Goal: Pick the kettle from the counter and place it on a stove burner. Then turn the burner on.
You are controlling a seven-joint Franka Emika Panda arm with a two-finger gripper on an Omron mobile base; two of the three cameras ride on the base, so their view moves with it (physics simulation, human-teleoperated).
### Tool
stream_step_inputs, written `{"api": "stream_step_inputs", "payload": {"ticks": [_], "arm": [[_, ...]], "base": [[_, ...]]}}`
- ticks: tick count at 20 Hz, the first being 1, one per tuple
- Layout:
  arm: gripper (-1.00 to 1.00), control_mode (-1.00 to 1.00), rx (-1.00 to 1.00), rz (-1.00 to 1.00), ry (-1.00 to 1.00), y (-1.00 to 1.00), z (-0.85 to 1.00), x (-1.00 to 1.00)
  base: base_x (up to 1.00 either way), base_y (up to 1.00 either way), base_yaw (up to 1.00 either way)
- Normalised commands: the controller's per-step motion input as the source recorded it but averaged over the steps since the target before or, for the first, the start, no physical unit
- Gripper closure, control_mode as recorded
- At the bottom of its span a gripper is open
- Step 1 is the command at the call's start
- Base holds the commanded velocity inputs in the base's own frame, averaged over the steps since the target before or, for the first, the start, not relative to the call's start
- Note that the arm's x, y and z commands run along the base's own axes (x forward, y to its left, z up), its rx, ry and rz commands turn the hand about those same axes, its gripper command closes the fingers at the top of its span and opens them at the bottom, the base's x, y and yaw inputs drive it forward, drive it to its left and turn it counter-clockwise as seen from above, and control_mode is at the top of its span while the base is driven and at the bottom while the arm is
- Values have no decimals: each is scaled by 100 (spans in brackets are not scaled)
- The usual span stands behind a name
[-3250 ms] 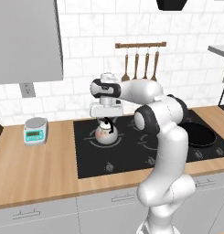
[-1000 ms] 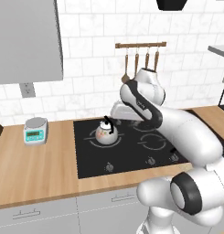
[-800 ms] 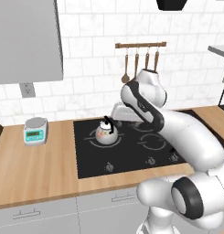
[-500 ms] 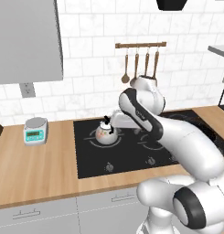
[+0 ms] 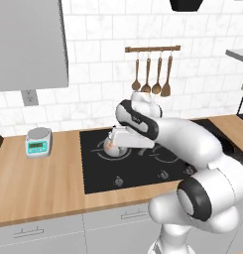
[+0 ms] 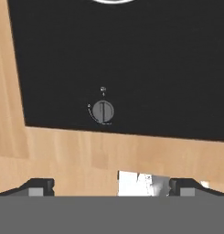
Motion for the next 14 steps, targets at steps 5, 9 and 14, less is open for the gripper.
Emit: {"api": "stream_step_inputs", "payload": {"ticks": [5,9,14], "arm": [[-100,-100,0,-1,3,3,-92,27],[-100,-100,-17,0,5,29,-16,12],[-100,-100,-18,0,6,24,-9,1]], "base": [[0,0,0],[0,0,0],[0,0,0]]}}
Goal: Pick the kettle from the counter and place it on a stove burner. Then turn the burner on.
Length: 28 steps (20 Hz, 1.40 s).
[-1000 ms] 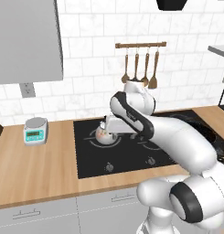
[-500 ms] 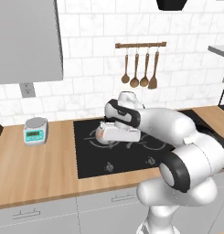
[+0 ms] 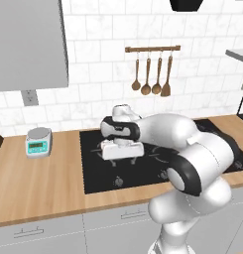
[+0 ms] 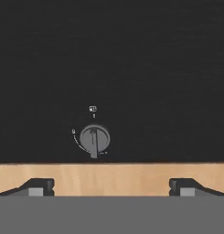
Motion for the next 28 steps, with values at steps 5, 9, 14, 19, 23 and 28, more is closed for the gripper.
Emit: {"api": "stream_step_inputs", "payload": {"ticks": [5,9,14,19,23,28], "arm": [[-100,-100,0,0,-4,0,-51,0],[-100,-100,0,0,-4,6,-50,0],[-100,-100,0,-2,-1,2,-28,-8],[-100,-100,0,-4,0,0,-10,-28],[-100,-100,0,-1,0,0,-3,-10],[-100,-100,0,0,0,0,-24,7]], "base": [[0,0,0],[0,0,0],[0,0,0],[0,0,0],[0,0,0],[0,0,0]]}}
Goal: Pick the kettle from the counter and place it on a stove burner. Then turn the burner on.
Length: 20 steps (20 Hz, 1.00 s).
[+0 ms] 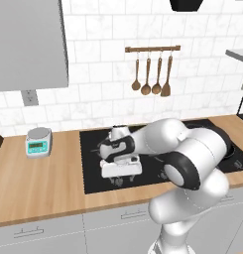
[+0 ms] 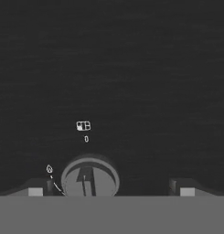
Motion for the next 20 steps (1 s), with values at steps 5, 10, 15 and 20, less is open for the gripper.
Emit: {"api": "stream_step_inputs", "payload": {"ticks": [5,10,15,20], "arm": [[-100,-100,0,-1,0,4,-32,1],[-100,-100,0,-1,0,14,-5,0],[-100,-100,-1,-2,0,15,0,0],[-100,-100,0,-1,0,1,-2,0]], "base": [[0,0,0],[0,0,0],[0,0,0],[0,0,0]]}}
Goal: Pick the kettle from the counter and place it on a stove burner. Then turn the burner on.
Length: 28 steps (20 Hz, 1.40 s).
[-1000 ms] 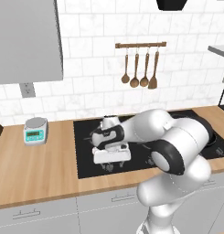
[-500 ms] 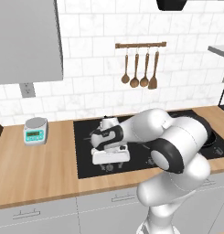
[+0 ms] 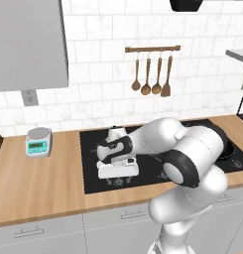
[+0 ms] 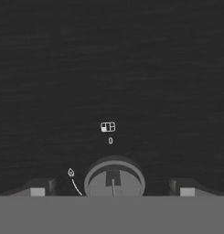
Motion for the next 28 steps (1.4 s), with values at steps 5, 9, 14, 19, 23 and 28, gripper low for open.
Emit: {"api": "stream_step_inputs", "payload": {"ticks": [5,9,14,19,23,28], "arm": [[100,-100,0,-1,0,0,0,0],[100,-100,0,0,0,0,0,0],[100,-100,0,0,-1,0,0,0],[100,-100,0,13,-3,0,0,-5],[100,-100,0,32,0,0,0,-16],[100,-100,0,32,0,0,0,-21]], "base": [[0,0,0],[0,0,0],[0,0,0],[0,0,0],[0,0,0],[0,0,0]]}}
